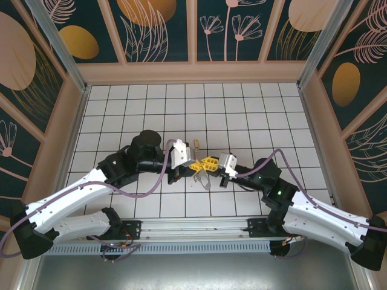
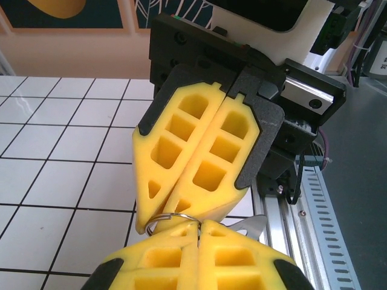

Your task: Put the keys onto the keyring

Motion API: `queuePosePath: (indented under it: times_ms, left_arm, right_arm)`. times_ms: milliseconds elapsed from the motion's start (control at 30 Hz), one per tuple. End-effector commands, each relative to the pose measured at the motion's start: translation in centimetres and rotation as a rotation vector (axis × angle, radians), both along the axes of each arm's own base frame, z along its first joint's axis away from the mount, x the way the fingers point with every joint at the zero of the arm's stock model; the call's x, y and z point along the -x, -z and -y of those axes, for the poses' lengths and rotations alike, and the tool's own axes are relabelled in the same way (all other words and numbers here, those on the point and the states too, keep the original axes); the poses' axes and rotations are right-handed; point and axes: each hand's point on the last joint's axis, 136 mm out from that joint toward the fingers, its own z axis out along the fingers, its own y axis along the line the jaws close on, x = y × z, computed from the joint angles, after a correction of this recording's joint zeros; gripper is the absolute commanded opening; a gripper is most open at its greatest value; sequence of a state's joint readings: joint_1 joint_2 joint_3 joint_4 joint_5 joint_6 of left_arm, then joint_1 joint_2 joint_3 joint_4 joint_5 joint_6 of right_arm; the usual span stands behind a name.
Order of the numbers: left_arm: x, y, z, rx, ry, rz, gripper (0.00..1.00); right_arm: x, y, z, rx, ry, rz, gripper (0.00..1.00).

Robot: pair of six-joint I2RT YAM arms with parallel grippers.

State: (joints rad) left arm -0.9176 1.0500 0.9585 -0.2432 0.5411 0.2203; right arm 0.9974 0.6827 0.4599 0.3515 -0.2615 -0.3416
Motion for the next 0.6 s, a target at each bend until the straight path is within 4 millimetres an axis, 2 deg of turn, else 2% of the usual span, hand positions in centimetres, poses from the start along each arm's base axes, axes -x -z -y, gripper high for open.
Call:
queuePosePath:
  times_ms: [0, 100, 233, 333, 433, 567]
  left_arm:
    - [-3.2, -0.5, -0.1, 0.015, -0.138, 0.091, 0.0]
    - [-3.2, -0.7, -0.6, 0.033, -0.164, 0.098, 0.14]
    - [-3.5, -1.0, -1.1, 0.053, -0.203, 0.106, 0.33]
    - [-3.9, -1.2, -1.4, 0.073, -0.235, 0.116, 0.38]
    - [-4.3, -1.5, -1.7, 0.097, -0.265, 0.131, 0.39]
    - [-5.9, -1.3, -2.6, 0.087, -0.382, 0.137, 0.39]
  right_arm:
    - [4.0, -3.9, -0.2, -0.102, -0.179, 0.089, 0.0]
    - [3.5, -4.2, 0.0, -0.104, -0.144, 0.084, 0.0]
    - [1.7, -4.8, 0.4, -0.128, -0.042, 0.06, 0.0]
    - [0.2, -5.0, 0.4, -0.142, 0.035, 0.036, 0.0]
    - [-0.4, -5.1, 0.5, -0.176, 0.068, 0.027, 0.0]
    - [-2.2, -4.4, 0.9, -0.16, 0.174, -0.007, 0.0]
